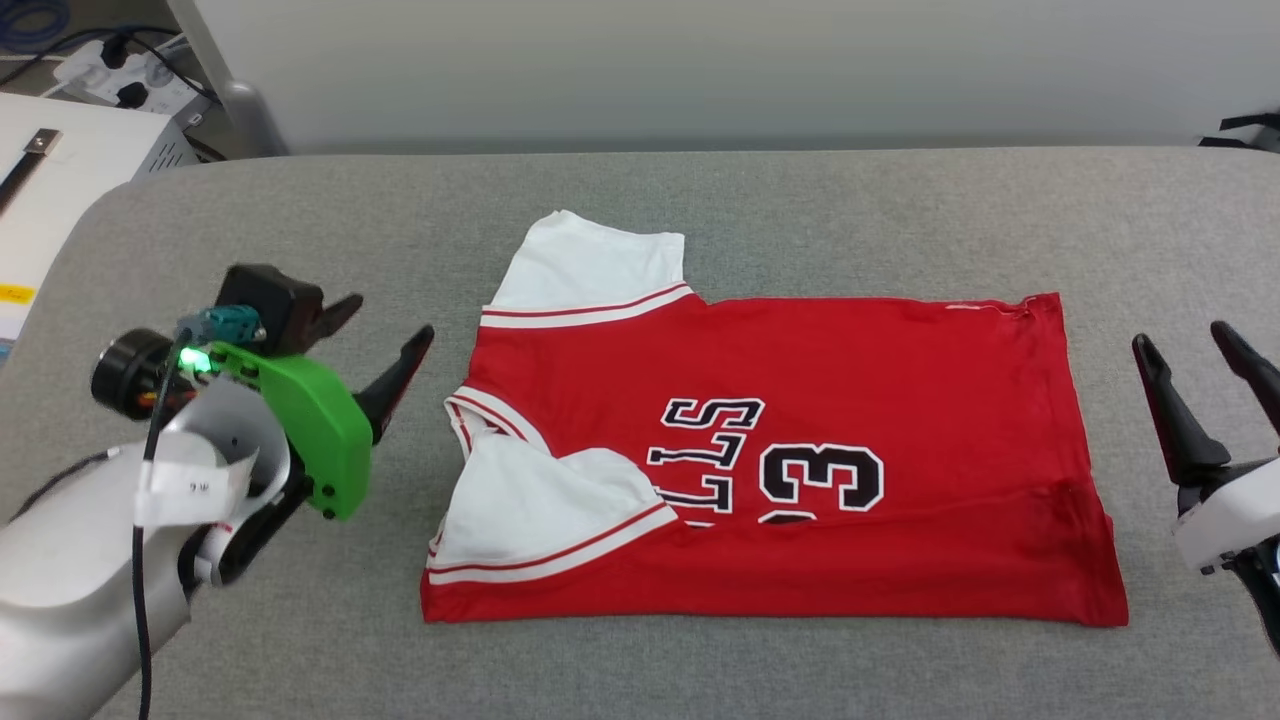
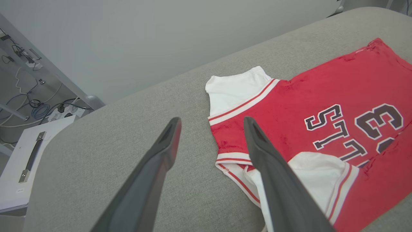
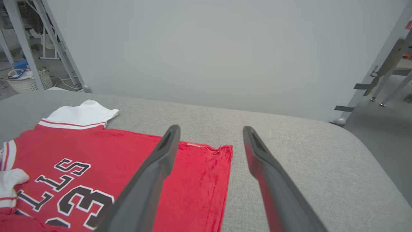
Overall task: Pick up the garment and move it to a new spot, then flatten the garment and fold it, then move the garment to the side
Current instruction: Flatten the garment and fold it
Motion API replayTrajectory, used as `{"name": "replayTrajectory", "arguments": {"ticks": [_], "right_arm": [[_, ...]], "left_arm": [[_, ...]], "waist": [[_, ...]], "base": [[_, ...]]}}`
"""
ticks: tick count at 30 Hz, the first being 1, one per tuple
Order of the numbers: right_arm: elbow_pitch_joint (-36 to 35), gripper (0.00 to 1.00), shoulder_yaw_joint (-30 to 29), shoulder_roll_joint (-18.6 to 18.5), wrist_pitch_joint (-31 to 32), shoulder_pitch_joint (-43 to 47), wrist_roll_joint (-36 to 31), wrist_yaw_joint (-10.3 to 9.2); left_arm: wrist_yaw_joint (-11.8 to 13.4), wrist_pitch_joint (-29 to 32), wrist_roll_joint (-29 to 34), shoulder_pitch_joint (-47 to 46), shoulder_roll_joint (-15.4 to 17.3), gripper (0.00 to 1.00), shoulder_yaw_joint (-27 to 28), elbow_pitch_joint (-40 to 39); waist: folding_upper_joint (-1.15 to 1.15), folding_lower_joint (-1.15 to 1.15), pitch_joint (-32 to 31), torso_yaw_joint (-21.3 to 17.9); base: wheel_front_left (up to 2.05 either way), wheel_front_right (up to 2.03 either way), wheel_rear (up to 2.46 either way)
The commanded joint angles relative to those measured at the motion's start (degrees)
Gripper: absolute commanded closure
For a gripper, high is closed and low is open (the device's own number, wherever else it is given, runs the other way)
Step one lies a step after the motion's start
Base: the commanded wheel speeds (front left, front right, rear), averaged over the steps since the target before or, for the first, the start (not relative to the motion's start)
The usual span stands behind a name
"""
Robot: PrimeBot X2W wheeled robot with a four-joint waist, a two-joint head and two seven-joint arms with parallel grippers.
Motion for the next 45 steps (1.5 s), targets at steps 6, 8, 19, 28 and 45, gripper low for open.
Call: {"name": "replayTrajectory", "arguments": {"ticks": [6, 8, 19, 28, 45], "right_arm": [[-7.78, 0.0, -7.09, 8.22, -5.36, 0.35, -7.18, -0.04], [-10.29, 0.0, -7.87, 9.74, -5.72, 0.34, -8.31, -0.04], [-16.57, 0.0, -6.51, 12.36, -4.85, -2.72, -10.57, -0.04], [-15.19, 0.0, -5.18, 12.16, -6.16, -6.9, -10.14, -0.04], [-11.88, 0.0, -3.71, 11.4, -8.6, -10.12, -9.44, -0.04]], "left_arm": [[-2.01, 0.78, 1.46, -10.26, -3.82, 0.0, 2.57, 5.5], [-3.5, 2.83, 1.07, -13.82, -5.14, 0.0, 3.0, 7.98], [-10.37, 26.1, -3.78, -31.38, -10.27, 0.0, 1.61, 23.72], [-11.82, 39.91, -5.1, -39.74, -12.33, 0.0, -0.91, 30.31], [-12.59, 40.09, -2.35, -37.96, -12.88, 1.0, -7.13, 35.95]], "waist": [[0.0, 0.0, 6.11, -3.79], [0.0, 0.0, 8.27, -4.83], [0.0, 0.0, 19.44, -10.05], [0.0, 0.0, 25.96, -12.67], [0.0, 0.0, 28.03, -12.64]], "base": [[0.0, 0.0, 0.0], [0.0, 0.0, 0.0], [0.0, 0.0, 0.0], [0.0, 0.0, 0.0], [0.0, 0.0, 0.0]]}}
